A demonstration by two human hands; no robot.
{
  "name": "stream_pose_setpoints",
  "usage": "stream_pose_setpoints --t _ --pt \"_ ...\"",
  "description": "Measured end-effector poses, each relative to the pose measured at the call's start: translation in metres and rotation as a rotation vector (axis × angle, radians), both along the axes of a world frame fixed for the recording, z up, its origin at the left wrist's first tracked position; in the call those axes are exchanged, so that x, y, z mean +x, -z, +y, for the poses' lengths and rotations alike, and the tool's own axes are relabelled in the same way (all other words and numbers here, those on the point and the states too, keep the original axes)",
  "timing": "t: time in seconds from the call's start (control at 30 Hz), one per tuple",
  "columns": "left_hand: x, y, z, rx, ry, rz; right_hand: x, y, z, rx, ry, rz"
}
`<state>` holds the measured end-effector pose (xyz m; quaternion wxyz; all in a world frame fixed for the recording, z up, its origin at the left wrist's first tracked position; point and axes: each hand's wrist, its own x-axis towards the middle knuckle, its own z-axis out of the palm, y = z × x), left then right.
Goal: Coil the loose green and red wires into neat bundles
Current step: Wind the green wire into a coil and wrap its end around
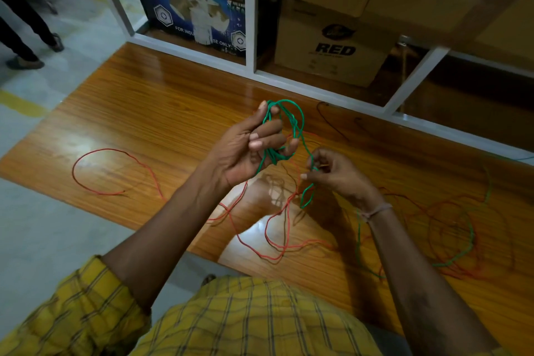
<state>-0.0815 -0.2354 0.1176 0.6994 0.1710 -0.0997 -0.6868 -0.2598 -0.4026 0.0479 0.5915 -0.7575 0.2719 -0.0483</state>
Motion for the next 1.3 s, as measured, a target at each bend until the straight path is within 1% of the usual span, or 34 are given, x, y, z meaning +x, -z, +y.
stream_pose_setpoints --t 0.03,0.1,0.2,0.27,0.33,0.37,0.4,0.47,0.53,0.6,0.67,0.73,0.8,0.9,0.97,1.17,1.3 --pt "-0.002 0.000 -0.003 -0.001 -0.055 0.006 0.003 0.002 0.005 -0.039 -0.025 -0.015" --pt "-0.004 0.001 -0.012 0.019 -0.228 -0.025 0.008 0.004 0.017 -0.107 -0.063 -0.035" --pt "0.000 0.000 -0.025 0.014 -0.448 -0.032 0.010 0.002 0.037 -0.232 -0.135 -0.005" --pt "0.004 -0.001 -0.032 -0.009 -0.509 -0.091 0.006 -0.003 0.048 -0.284 -0.214 0.037" --pt "0.004 -0.001 -0.038 -0.015 -0.535 -0.222 0.001 -0.010 0.054 -0.312 -0.291 0.075" --pt "0.003 0.003 -0.042 0.016 -0.557 -0.337 0.000 -0.014 0.055 -0.324 -0.325 0.092" --pt "0.001 0.006 -0.044 0.077 -0.581 -0.506 -0.001 -0.018 0.057 -0.334 -0.351 0.107" --pt "-0.005 0.015 -0.044 0.202 -0.615 -0.930 0.000 -0.027 0.057 -0.356 -0.380 0.142" --pt "-0.009 0.027 -0.041 0.255 -0.561 -1.293 0.000 -0.038 0.052 -0.364 -0.380 0.173" --pt "-0.008 0.037 -0.038 0.252 -0.454 -1.542 -0.002 -0.053 0.044 -0.311 -0.364 0.178" --pt "-0.007 0.041 -0.036 0.212 -0.306 -1.683 -0.005 -0.066 0.034 -0.268 -0.324 0.171" --pt "-0.004 0.043 -0.033 0.203 -0.178 -1.767 -0.009 -0.075 0.023 -0.251 -0.270 0.146" --pt "-0.002 0.041 -0.028 0.203 -0.101 -1.806 -0.017 -0.081 0.013 -0.210 -0.244 0.099" --pt "0.001 0.039 -0.020 0.196 -0.076 -1.822 -0.026 -0.088 0.001 -0.203 -0.221 0.089" --pt "0.004 0.039 -0.017 0.189 -0.066 -1.798 -0.026 -0.085 -0.003 -0.220 -0.155 0.066" --pt "0.002 0.036 -0.014 0.139 -0.007 -1.686 -0.014 -0.072 -0.002 -0.316 0.094 -0.136" --pt "-0.006 0.039 -0.018 0.199 0.078 -1.819 -0.003 -0.062 0.005 -0.330 0.246 -0.193"
